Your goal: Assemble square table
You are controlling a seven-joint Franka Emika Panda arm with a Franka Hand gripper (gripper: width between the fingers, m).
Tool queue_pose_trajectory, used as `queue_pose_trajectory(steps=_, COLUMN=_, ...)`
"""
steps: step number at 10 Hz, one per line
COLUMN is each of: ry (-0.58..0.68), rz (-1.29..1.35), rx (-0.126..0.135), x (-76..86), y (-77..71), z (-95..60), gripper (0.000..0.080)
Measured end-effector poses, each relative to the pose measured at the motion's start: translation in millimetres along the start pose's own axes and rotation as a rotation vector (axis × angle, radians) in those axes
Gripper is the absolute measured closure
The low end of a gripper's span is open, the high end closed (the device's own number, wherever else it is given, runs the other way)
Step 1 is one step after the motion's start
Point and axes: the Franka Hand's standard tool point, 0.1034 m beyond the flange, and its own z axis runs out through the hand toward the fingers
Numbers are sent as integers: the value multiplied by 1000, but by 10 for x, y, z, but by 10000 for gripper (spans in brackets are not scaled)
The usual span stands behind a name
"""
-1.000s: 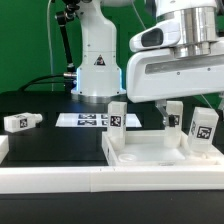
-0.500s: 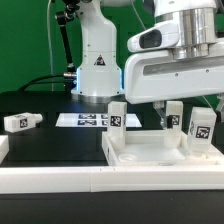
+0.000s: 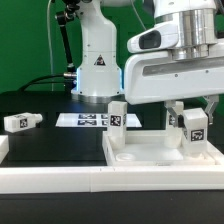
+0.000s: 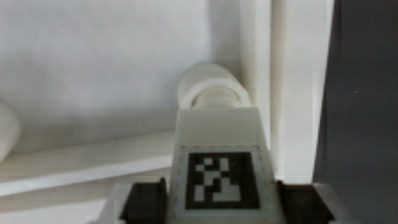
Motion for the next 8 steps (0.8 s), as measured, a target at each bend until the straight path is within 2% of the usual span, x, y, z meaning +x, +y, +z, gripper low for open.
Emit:
queue_pose_trajectory(steps=2, ry=0, rz=22, rx=1, x=0, y=0, z=0, gripper=511)
queue_pose_trajectory(steps=5, ry=8, rz=244, rx=-1, x=0, y=15, z=4, gripper=511)
queue_pose_trajectory(steps=8, ry=27, rz=641, rx=6, x=-23, y=-48, z=17, gripper=509)
